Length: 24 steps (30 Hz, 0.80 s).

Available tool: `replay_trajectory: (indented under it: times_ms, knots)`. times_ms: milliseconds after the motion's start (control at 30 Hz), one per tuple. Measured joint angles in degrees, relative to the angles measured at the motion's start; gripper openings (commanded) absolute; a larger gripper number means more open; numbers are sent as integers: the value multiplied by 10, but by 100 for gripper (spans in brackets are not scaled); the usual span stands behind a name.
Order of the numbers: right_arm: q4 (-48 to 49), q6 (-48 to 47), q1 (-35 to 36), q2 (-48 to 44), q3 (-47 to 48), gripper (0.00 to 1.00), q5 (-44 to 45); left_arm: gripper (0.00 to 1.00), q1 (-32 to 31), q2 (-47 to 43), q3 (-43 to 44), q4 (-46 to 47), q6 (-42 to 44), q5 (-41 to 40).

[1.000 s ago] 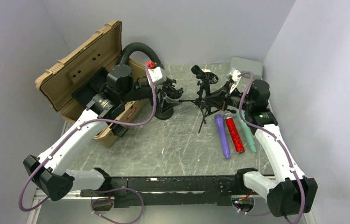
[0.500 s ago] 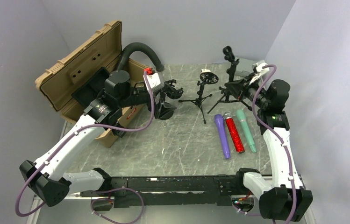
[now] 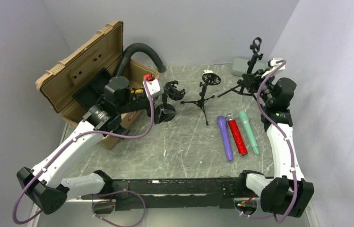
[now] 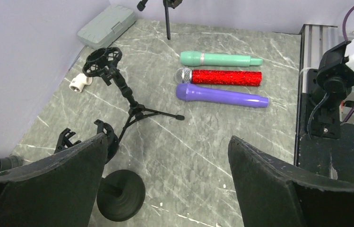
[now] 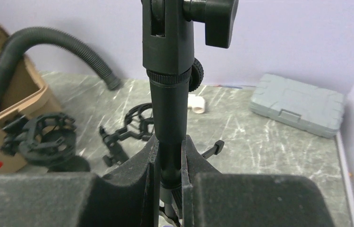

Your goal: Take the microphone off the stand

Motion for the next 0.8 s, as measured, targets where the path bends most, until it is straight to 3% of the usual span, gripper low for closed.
replay_trajectory:
  times_ms: [100, 300, 800]
  knots:
    - [20, 3, 0, 10, 0, 4, 41, 99, 0, -1, -2, 0, 4, -4]
    - [42, 2, -1, 31, 0, 0, 93, 99, 0, -1, -4, 0, 8, -8]
    - [118, -32, -1, 87, -5, 0, 123, 99, 0, -1, -7, 3, 8, -9]
